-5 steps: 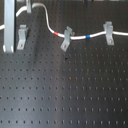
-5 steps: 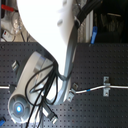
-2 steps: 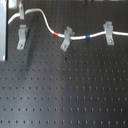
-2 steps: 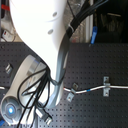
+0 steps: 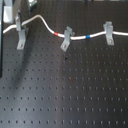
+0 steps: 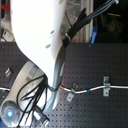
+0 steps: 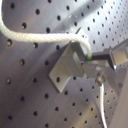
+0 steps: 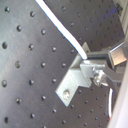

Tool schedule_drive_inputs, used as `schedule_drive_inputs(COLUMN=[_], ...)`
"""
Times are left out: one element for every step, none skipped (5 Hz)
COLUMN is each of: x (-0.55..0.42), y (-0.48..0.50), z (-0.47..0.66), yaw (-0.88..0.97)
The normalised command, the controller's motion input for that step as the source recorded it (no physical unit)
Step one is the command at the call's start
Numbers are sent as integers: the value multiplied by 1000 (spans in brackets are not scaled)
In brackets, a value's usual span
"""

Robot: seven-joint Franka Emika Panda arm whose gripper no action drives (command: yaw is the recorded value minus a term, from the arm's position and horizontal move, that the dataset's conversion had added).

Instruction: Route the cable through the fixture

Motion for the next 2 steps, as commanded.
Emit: schedule_drive_inputs(x=[-347, -35], y=[-5, 31], z=[-2, -1], yaw=[-77, -80])
